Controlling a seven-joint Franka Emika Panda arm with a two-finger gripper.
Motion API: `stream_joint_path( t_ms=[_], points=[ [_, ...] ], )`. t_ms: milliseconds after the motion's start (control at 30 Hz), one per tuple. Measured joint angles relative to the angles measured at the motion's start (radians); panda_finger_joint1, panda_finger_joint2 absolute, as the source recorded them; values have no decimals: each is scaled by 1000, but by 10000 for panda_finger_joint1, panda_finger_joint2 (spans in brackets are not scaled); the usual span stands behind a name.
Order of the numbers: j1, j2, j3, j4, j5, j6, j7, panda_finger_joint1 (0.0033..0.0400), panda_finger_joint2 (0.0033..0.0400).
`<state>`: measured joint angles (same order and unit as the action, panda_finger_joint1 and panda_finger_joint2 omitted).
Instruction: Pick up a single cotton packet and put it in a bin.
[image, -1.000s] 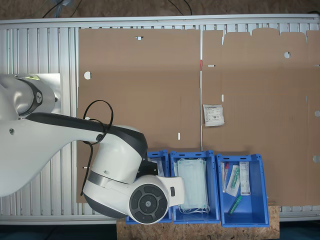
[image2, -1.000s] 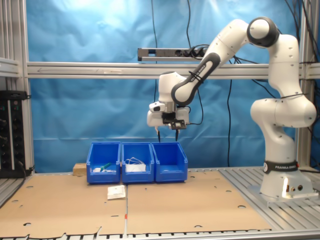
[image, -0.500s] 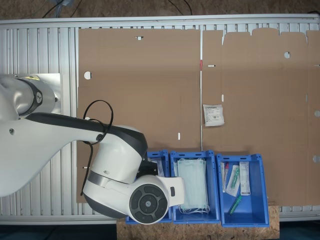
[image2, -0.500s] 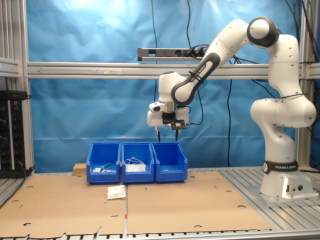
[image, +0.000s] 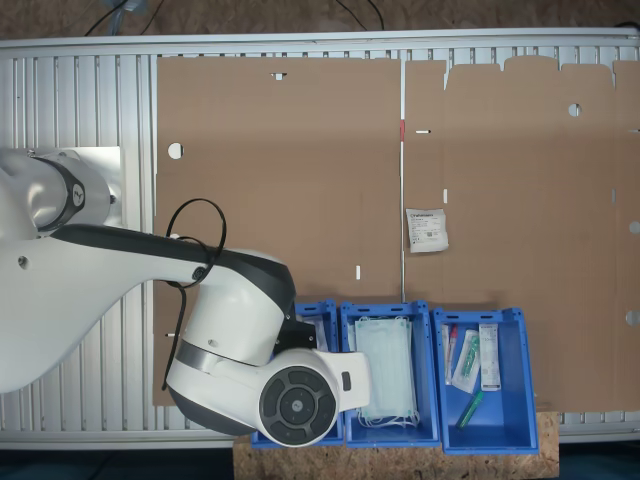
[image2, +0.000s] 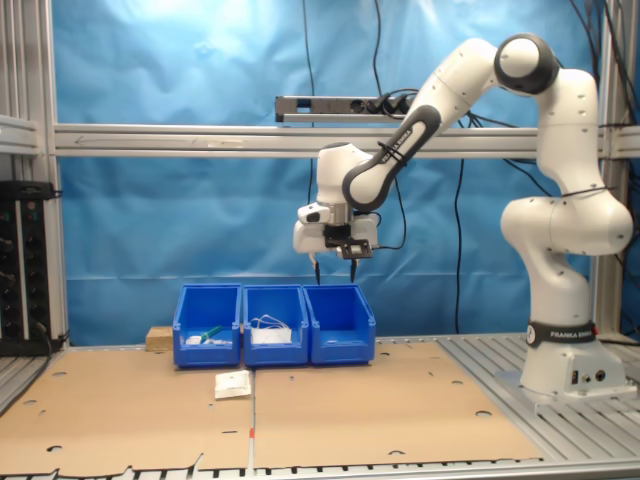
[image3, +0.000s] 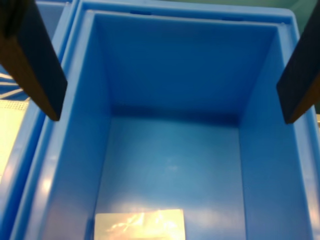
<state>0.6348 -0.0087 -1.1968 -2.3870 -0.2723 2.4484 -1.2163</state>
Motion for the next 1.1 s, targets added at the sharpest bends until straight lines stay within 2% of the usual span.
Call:
stream_joint_path(
  t_ms=[300,533,700,900,933,1100],
  points=[
    [36,-16,-3,0,0,0,0,400,400],
    [100,-23,-18,0,0,0,4,400,400],
    [165,-26,-45,0,0,0,13,400,400],
    [267,-27,-98,1,0,0,30,400,400],
    [267,-27,-98,1,0,0,30,400,400],
    [353,-30,-149,3,0,0,46,400,400]
  ],
)
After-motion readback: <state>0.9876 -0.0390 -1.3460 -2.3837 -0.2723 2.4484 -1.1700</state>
